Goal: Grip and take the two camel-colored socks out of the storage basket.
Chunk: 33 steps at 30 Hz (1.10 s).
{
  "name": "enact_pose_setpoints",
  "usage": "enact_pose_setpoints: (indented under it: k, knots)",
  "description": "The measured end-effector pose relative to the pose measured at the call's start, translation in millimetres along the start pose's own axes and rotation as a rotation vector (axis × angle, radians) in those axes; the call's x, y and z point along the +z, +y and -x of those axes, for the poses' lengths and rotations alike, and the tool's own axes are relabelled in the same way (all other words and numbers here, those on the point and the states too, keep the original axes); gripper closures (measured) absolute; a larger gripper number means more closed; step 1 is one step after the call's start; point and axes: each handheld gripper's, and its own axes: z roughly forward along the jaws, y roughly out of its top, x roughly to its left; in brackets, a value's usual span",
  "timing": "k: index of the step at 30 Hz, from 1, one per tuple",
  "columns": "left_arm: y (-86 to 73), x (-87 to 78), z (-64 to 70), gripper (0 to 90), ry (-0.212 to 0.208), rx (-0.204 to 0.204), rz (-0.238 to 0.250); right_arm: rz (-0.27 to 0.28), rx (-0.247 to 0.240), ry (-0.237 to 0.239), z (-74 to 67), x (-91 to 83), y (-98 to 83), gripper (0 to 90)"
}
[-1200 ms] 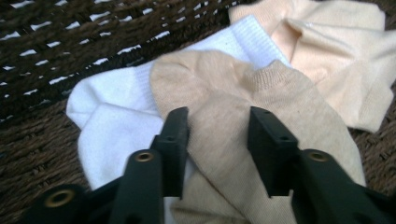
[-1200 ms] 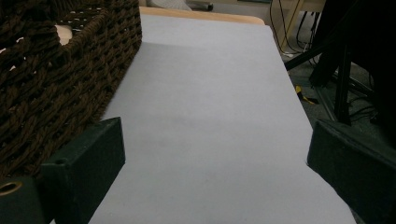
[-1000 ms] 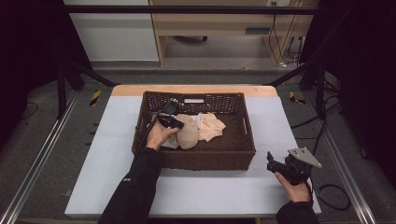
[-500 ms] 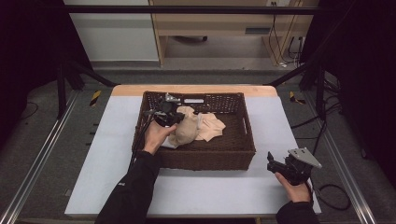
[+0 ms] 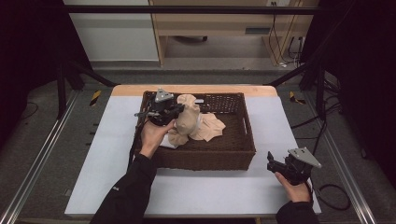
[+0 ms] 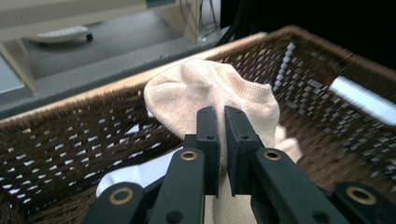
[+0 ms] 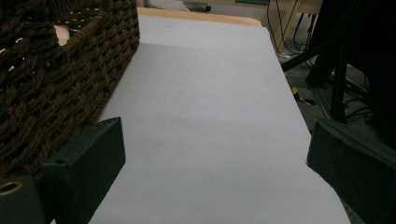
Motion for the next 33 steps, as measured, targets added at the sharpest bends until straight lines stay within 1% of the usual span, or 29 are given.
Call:
enact_pose_setpoints:
  k: [2, 5, 16, 22, 27, 29, 30, 31, 33]
  knots:
    - [3.1, -7.3, 2.1, 84.4, -0.003, -0.004, 0.022, 0.001, -0.001, -0.001, -0.2, -0.1, 0.1, 4.7]
    - [6.0, -16.9, 6.5, 84.4, -0.004, 0.013, 0.032, -0.004, -0.005, -0.003, 0.5, 0.4, -0.6, 4.7]
    - [15.2, -57.8, 24.4, 84.4, -0.058, 0.026, 0.116, -0.003, -0.003, -0.010, 2.2, 0.0, -0.8, 4.7]
    - [15.1, -76.0, 34.1, 84.4, -0.080, 0.049, 0.142, -0.004, -0.004, -0.012, 2.3, 0.0, -1.0, 4.7]
    - [15.3, -93.8, 43.0, 84.4, -0.112, 0.064, 0.174, -0.006, 0.001, -0.014, 2.4, -0.6, -1.2, 4.7]
    - [14.7, -102.0, 45.1, 84.3, -0.124, 0.069, 0.182, -0.003, 0.001, -0.016, 2.6, -0.7, -1.3, 4.7]
    - [14.4, -106.0, 45.7, 84.4, -0.126, 0.075, 0.185, -0.003, 0.000, -0.015, 2.7, -0.8, -1.4, 4.7]
    - [13.9, -109.6, 46.6, 84.4, -0.130, 0.072, 0.190, -0.004, -0.001, -0.016, 2.6, -0.8, -1.5, 4.7]
    - [12.4, -117.0, 48.1, 84.4, -0.135, 0.079, 0.195, -0.004, -0.001, -0.016, 2.6, -0.9, -1.5, 4.7]
